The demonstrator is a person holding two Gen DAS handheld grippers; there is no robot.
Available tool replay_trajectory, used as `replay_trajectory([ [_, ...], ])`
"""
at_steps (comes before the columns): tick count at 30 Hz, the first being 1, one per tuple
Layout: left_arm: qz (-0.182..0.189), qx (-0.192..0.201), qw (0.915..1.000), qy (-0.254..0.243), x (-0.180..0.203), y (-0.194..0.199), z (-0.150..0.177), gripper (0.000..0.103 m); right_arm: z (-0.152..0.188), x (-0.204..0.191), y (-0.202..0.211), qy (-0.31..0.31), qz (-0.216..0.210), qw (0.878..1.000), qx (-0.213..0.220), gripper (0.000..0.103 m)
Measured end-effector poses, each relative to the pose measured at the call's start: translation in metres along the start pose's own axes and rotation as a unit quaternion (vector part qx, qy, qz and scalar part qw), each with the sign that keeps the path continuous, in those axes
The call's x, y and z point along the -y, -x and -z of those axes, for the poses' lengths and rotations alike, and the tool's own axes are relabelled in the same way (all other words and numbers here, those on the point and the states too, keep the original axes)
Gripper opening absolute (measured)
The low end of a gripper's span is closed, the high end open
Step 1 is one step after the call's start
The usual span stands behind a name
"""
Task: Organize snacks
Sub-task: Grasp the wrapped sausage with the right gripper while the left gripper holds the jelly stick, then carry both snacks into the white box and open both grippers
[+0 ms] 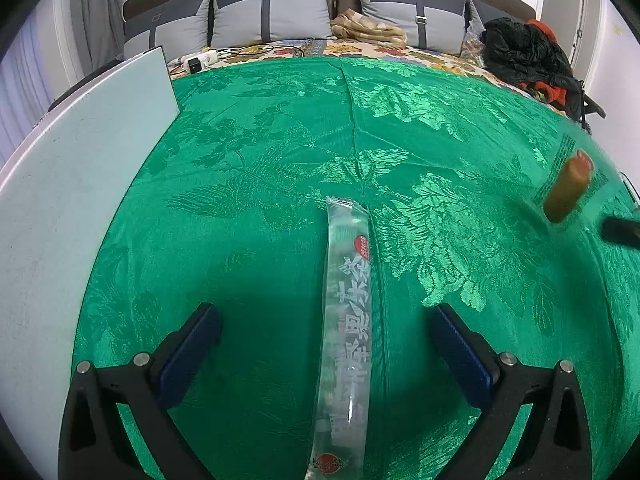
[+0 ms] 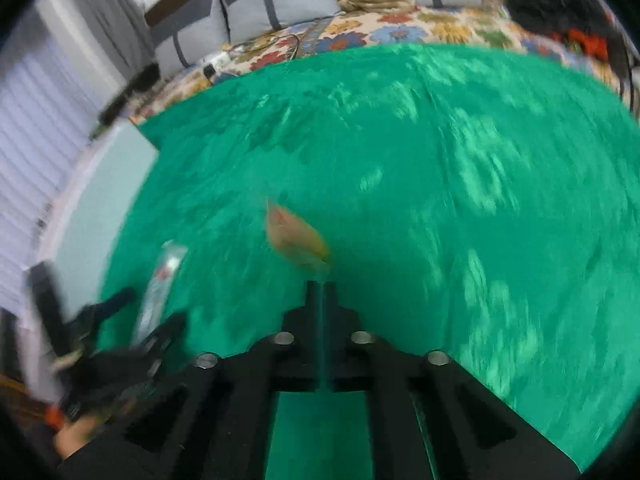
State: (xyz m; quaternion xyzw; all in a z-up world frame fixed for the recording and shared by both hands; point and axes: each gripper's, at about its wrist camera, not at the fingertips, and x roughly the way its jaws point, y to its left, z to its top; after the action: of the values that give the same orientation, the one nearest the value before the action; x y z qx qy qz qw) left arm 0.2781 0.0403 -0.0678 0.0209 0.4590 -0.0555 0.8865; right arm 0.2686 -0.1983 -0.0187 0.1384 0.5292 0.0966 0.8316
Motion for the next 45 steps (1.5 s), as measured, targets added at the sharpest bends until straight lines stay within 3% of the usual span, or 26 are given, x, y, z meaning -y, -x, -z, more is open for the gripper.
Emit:
replay_trajectory([
  [3, 0.012, -0.026, 0.9995, -0.012, 0.001, 0.001, -0.002, 0.102, 0.014, 0.019, 0.02, -0.026, -0.023, 0.999, 0.001, 0.006],
  [6, 0.032, -0.03, 0.999, -0.007, 0.002, 0.008, -0.001, 0.089, 0.023, 0.031, 0.033, -0.044, -0.03, 0.999, 0.003, 0.009],
  [7, 0.034, -0.034, 0.9988, -0.01, 0.004, 0.009, -0.002, 0.082, 0.021, 0.031, 0.034, -0.035, -0.02, 0.999, 0.006, 0.011],
  [9, 0.032, -0.037, 0.9986, -0.02, 0.006, 0.011, -0.002, 0.066, 0.016, 0.027, 0.031, -0.017, -0.006, 1.0, 0.002, 0.026],
  [10, 0.032, -0.037, 0.9986, -0.023, 0.006, 0.013, -0.003, 0.05, 0.011, 0.024, 0.026, -0.012, -0.009, 1.0, -0.004, 0.048],
  [11, 0.029, -0.035, 0.9986, -0.026, 0.006, 0.013, -0.005, 0.031, 0.009, 0.021, 0.024, -0.014, -0.015, 1.0, -0.008, 0.053],
  [13, 0.053, -0.039, 0.9978, -0.014, -0.001, 0.013, -0.007, 0.018, 0.002, 0.012, 0.018, -0.015, -0.027, 0.999, -0.014, 0.053],
  [17, 0.063, -0.039, 0.9971, 0.016, -0.014, 0.018, -0.005, 0.018, -0.015, -0.02, -0.01, 0.015, -0.037, 0.998, -0.047, 0.055],
  [21, 0.058, -0.024, 0.9968, 0.051, -0.028, 0.033, 0.014, 0.018, -0.027, -0.033, -0.042, -0.05, -0.043, 0.994, -0.087, 0.056],
  [24, 0.052, -0.015, 0.9966, 0.062, -0.032, 0.042, 0.023, 0.018, -0.04, -0.054, -0.076, -0.08, -0.011, 0.992, -0.092, 0.056],
  [26, 0.048, -0.005, 0.9965, 0.068, -0.034, 0.054, 0.028, 0.018, -0.043, -0.07, -0.095, -0.067, 0.03, 0.992, -0.101, 0.056],
  [27, 0.049, -0.003, 0.9963, 0.07, -0.034, 0.059, 0.029, 0.018, -0.045, -0.082, -0.098, -0.039, 0.058, 0.994, -0.088, 0.053],
  [28, 0.053, 0.002, 0.9959, 0.073, -0.037, 0.066, 0.03, 0.018, -0.044, -0.093, -0.101, -0.009, 0.089, 0.993, -0.082, 0.039],
  [29, 0.056, 0.005, 0.9957, 0.073, -0.039, 0.073, 0.031, 0.018, -0.041, -0.095, -0.101, 0.005, 0.101, 0.992, -0.08, 0.03],
  [30, 0.058, 0.014, 0.9956, 0.072, -0.042, 0.082, 0.032, 0.018, -0.038, -0.094, -0.099, 0.008, 0.099, 0.992, -0.076, 0.028],
  [37, 0.084, 0.041, 0.9912, 0.093, -0.054, 0.123, 0.034, 0.018, -0.026, -0.051, -0.039, -0.05, -0.008, 0.998, -0.036, 0.026],
  [40, 0.117, 0.054, 0.9841, 0.122, -0.066, 0.148, 0.028, 0.018, -0.025, -0.049, -0.012, -0.078, -0.051, 0.995, -0.028, 0.026],
  [42, 0.138, 0.069, 0.9764, 0.151, -0.086, 0.17, 0.021, 0.018, -0.031, -0.069, 0.002, -0.077, -0.077, 0.994, -0.018, 0.026],
  [45, 0.135, 0.089, 0.9714, 0.174, -0.123, 0.198, 0.016, 0.018, -0.045, -0.125, 0.025, -0.055, -0.141, 0.988, -0.005, 0.026],
])
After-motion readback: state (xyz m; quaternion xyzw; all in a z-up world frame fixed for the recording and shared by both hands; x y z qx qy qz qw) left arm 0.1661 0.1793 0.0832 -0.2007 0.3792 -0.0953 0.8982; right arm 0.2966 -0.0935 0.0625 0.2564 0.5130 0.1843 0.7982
